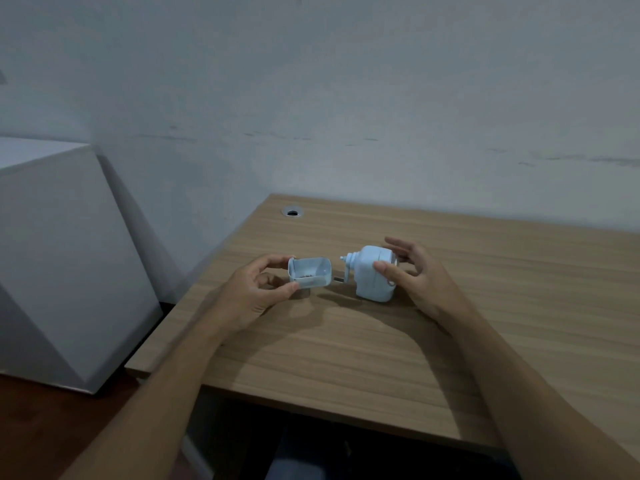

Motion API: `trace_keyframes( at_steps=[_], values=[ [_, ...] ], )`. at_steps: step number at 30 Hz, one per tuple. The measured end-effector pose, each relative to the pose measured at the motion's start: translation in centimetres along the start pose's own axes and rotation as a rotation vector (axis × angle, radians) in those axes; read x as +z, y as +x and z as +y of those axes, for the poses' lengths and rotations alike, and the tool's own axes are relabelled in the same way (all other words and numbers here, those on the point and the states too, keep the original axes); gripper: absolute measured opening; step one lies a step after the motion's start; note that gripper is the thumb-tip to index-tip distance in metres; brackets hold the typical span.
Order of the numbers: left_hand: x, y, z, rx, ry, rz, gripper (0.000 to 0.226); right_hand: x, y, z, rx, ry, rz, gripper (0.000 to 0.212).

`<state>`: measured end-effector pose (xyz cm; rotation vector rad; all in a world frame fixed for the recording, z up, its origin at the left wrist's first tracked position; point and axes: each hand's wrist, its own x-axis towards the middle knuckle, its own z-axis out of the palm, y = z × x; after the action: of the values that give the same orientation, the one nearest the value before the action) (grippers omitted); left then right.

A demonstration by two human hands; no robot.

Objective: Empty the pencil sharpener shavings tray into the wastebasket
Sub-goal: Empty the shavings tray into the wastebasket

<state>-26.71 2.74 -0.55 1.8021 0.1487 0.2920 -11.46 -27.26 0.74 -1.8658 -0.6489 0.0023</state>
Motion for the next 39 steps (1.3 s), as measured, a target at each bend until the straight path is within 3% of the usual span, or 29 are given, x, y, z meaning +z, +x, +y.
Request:
trace_keyframes(
  at_steps=[3, 12, 18, 27, 39],
  values=[
    [-0.3, -0.3, 0.4, 0.005, 0.004, 0.003, 0.05, -0.2, 0.9, -2.4, -0.072, -0.028, -0.001, 0.101],
    [-5.0, -2.5, 2.8, 0.094, 0.029, 0.104, 0.047, 3.4, 2.2, -11.0, -0.195, -0.253, -0.267, 0.073],
    [-9.7, -6.2, 4.5, 0.128, 0.142, 0.176, 0.047, 10.1, 1.6, -13.5, -0.326, -0.202, -0.373, 0.078],
    [-18.5, -15.0, 3.7, 0.112, 0.193, 0.273, 0.046, 20.9, -2.0, -18.2, -0.358, -0.095, -0.508, 0.054],
    [-26.5, -28.7, -3.0, -0.069, 0.137, 0.391, 0.046, 35.4, -10.3, -19.9, -0.327, 0.043, -0.686, 0.05]
  ],
)
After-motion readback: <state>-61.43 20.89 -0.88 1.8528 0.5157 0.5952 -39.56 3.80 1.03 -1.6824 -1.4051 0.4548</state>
